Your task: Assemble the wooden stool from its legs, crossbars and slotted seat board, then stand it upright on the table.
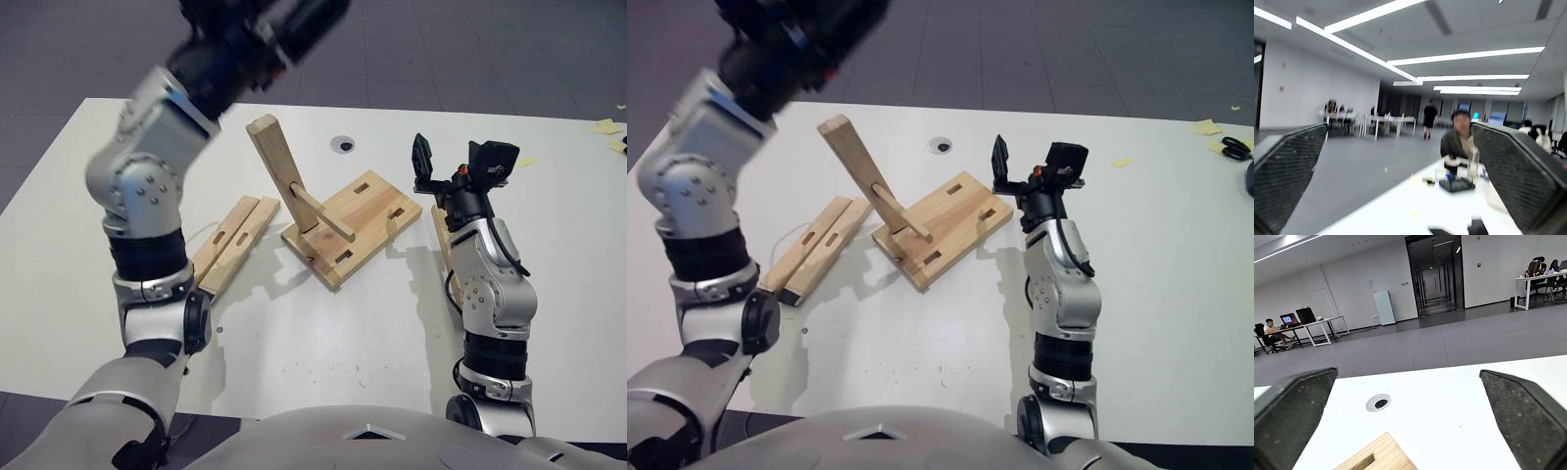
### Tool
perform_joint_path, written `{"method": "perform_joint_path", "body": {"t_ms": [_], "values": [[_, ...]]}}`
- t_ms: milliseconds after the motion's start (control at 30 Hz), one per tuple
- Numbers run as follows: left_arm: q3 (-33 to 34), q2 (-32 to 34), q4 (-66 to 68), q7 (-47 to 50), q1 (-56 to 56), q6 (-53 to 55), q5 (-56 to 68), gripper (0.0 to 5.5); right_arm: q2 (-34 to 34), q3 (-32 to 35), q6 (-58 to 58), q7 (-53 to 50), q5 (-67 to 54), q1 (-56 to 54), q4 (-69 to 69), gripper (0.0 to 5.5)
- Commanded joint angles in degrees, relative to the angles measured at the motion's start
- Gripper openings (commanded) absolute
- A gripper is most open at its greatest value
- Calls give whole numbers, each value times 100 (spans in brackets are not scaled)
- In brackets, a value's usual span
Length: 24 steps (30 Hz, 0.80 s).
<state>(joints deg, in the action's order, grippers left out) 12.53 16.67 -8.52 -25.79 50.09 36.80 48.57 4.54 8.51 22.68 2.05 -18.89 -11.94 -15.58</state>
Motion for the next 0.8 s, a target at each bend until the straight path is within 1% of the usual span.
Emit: {"method": "perform_joint_path", "body": {"t_ms": [33,100,200,233,300,433,633,800], "values": [[-313,304,720,-152,-187,-455,-898,538,-10,16,-7,2,11,-57,40,540],[-609,354,1207,-259,-538,-678,-1386,538,-45,34,41,-25,-37,-70,36,540],[-1127,383,1740,-369,-1211,-612,-1963,538,-81,16,205,-53,-111,-37,-15,540],[-1248,376,1720,-463,-1425,-554,-2023,538,-65,-1,260,-43,-112,-20,-30,540],[-1242,283,1573,-490,-1615,-430,-1952,538,-44,-3,321,-33,-110,12,-50,540],[-970,200,1451,-345,-1455,-416,-1787,538,-45,1,337,-26,-94,54,-66,540],[-280,-24,1384,112,-1038,-575,-1485,538,-121,-25,295,-47,-94,108,-96,540],[292,-224,956,394,-772,-234,-702,538,-224,-87,274,-71,-67,223,-176,540]]}}
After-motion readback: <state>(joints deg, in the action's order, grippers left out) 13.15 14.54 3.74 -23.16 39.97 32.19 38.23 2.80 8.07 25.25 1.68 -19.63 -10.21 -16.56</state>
